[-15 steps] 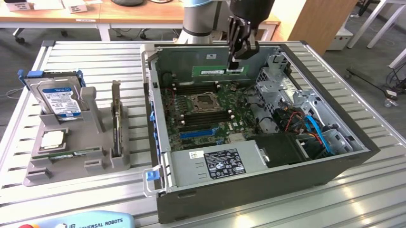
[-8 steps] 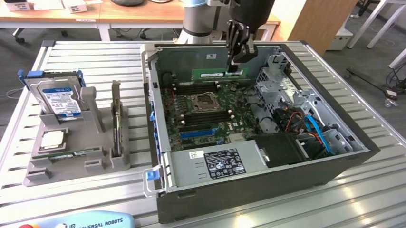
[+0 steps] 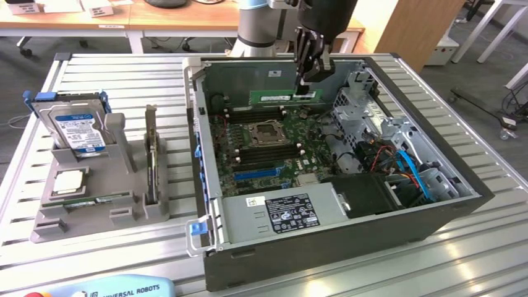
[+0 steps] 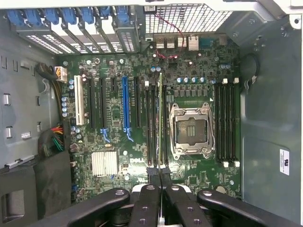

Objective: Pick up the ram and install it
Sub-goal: 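Pick up the ram and move it above insertion slot, then insert the ram into the slot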

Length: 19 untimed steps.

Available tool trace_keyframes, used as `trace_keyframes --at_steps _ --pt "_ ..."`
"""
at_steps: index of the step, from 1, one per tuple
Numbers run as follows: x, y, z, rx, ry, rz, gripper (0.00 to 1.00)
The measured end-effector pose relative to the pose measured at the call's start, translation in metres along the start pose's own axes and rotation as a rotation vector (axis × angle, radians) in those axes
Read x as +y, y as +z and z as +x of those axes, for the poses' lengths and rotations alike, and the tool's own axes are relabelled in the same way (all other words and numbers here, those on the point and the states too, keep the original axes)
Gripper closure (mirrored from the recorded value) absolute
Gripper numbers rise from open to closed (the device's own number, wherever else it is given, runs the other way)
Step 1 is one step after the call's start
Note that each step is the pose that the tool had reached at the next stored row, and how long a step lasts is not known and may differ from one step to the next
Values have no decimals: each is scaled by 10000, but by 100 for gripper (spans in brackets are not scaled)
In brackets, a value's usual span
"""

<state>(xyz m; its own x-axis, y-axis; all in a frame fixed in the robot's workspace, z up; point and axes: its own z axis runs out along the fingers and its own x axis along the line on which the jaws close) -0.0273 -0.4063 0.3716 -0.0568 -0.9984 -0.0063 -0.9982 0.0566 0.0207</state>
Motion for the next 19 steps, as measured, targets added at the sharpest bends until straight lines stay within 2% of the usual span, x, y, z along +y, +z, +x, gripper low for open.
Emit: trace_keyframes --at_steps 9,19 --pt "-3 0 57 -1 0 0 88" --pt "-4 18 59 1 -1 -1 88"
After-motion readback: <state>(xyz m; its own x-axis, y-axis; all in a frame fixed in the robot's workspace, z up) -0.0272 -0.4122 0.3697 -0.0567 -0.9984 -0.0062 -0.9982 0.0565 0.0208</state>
